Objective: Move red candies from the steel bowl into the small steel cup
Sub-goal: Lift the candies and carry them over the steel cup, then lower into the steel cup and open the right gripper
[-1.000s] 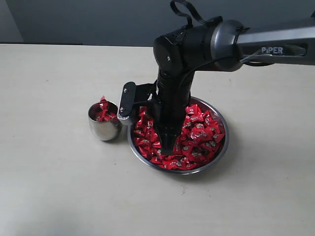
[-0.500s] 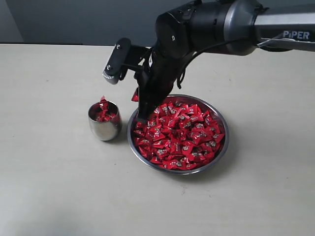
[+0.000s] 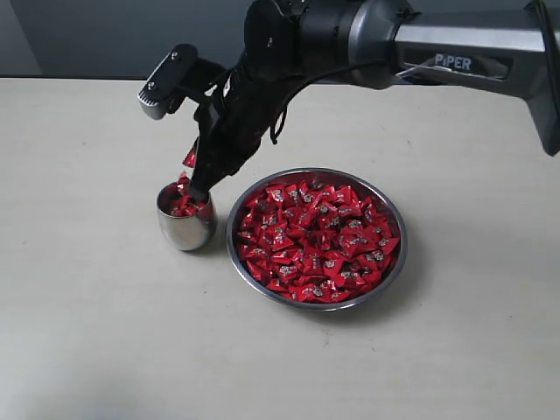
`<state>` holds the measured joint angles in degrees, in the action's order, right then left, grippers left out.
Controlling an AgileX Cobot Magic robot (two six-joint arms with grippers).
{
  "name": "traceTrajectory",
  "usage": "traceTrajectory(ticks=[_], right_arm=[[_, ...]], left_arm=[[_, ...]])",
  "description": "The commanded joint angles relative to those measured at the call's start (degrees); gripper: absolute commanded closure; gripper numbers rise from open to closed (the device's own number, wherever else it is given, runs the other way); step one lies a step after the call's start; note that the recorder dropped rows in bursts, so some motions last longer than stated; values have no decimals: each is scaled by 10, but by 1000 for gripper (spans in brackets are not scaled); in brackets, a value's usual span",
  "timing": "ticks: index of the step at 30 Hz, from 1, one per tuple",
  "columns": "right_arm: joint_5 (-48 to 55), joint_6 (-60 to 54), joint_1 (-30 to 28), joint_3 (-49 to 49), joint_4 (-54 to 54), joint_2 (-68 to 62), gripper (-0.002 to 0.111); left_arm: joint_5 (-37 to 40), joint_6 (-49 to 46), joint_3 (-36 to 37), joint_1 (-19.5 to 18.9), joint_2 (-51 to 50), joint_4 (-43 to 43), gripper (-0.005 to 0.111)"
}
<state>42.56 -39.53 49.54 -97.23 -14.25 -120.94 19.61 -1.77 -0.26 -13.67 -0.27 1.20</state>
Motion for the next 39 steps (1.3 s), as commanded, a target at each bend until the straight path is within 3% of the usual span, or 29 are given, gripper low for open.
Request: traceTrajectory(ticks=[1, 28, 39], right_arm=[[0, -20, 20, -5, -7, -12, 109], [-23, -24, 32, -11, -13, -39, 109], [24, -24, 33, -47, -12, -39, 109]], left_arm=[[-5, 1, 3, 5, 3, 1, 106], [-5, 1, 3, 5, 3, 1, 106], [-5, 1, 3, 5, 3, 1, 106]])
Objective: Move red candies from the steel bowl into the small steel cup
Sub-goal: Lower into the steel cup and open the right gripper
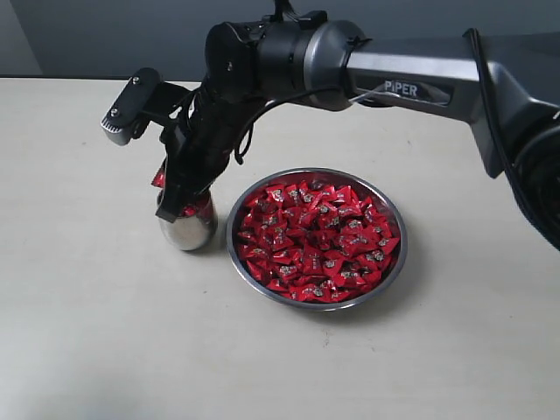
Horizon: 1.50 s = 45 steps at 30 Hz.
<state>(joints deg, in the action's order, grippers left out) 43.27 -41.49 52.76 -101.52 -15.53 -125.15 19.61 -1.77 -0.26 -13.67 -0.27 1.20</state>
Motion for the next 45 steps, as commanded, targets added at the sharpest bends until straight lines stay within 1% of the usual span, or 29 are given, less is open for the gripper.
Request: traceTrajectory(ticks=[1, 5, 31, 34, 37, 39, 41, 45], right_arm=[[20, -4, 0, -4, 0, 3, 109], [33, -4, 0, -4, 7, 3, 109], [30, -4, 0, -4, 15, 3, 108], [34, -4, 0, -4, 15, 3, 97], [36, -3, 0, -4, 15, 3, 81], [37, 0, 0, -4, 15, 3, 74], [37, 1, 0, -4, 15, 3, 72], [37, 10, 0, -4, 15, 3, 71]], left_arm=[[-5, 1, 3, 5, 3, 1, 106], [-5, 1, 3, 5, 3, 1, 106], [-5, 1, 3, 5, 3, 1, 106], [-5, 1, 3, 5, 3, 1, 106], [-5, 1, 3, 5, 3, 1, 106], [-5, 1, 3, 5, 3, 1, 106], [-5, 1, 3, 5, 3, 1, 106], [-5, 1, 3, 5, 3, 1, 106]])
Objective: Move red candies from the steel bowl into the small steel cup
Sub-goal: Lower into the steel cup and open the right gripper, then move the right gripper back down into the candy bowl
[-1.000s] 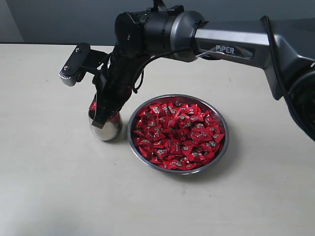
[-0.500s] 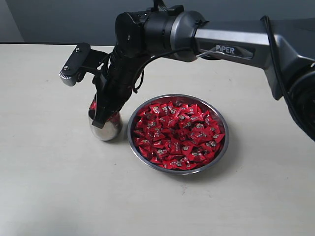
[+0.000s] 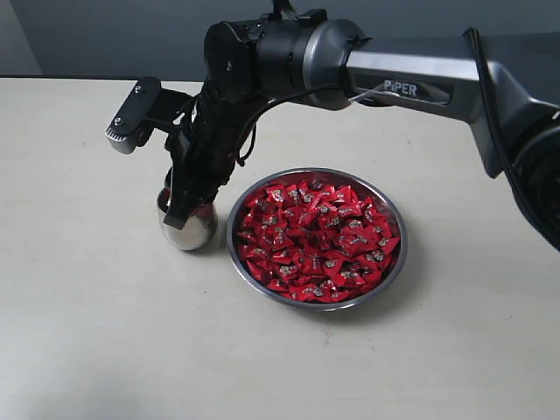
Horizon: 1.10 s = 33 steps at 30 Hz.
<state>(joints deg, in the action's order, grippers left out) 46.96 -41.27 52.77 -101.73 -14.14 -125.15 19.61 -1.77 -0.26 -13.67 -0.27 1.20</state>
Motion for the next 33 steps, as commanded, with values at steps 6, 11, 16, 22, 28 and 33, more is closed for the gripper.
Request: traceTrajectory(ticks=[6, 11, 16, 22, 28, 33], right_arm=[[0, 16, 0, -3, 1, 6, 71], [0, 23, 0, -3, 1, 21, 71], [-1, 23, 0, -3, 1, 26, 71], [-1, 26, 0, -3, -1, 26, 71], [-1, 40, 0, -4, -1, 47, 71], [-2, 51, -1, -4, 10, 87, 71]], left_arm=[[-5, 1, 3, 5, 3, 1, 106], [-5, 1, 3, 5, 3, 1, 106], [-5, 1, 3, 5, 3, 1, 106], [-5, 1, 3, 5, 3, 1, 106], [-5, 1, 3, 5, 3, 1, 106], [-5, 1, 3, 5, 3, 1, 106]])
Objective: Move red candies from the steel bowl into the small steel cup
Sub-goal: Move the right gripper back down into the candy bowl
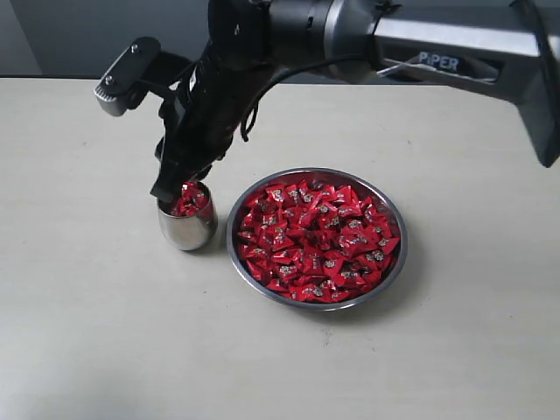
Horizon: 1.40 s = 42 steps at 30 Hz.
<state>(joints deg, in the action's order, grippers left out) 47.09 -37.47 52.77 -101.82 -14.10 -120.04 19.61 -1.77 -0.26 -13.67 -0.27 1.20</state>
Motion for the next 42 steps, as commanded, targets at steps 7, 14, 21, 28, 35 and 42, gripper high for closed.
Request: traceTrajectory(ticks=[7, 14, 21, 28, 35, 42], right_arm=[[6, 132, -1, -3, 184, 69, 71], [33, 141, -36, 4, 199, 71, 91], [69, 135, -137, 40, 63, 71, 99], [48, 126, -201, 181, 18, 71, 93], [84, 131, -201, 204, 7, 71, 93], [116, 131, -201, 229, -25, 72, 93]], left_arm=[[-5, 1, 3, 5, 3, 1, 106], [-5, 1, 3, 5, 3, 1, 106], [-5, 1, 3, 5, 3, 1, 106], [-5, 1, 3, 5, 3, 1, 106], [-5, 1, 3, 5, 3, 1, 106], [-5, 1, 3, 5, 3, 1, 106]])
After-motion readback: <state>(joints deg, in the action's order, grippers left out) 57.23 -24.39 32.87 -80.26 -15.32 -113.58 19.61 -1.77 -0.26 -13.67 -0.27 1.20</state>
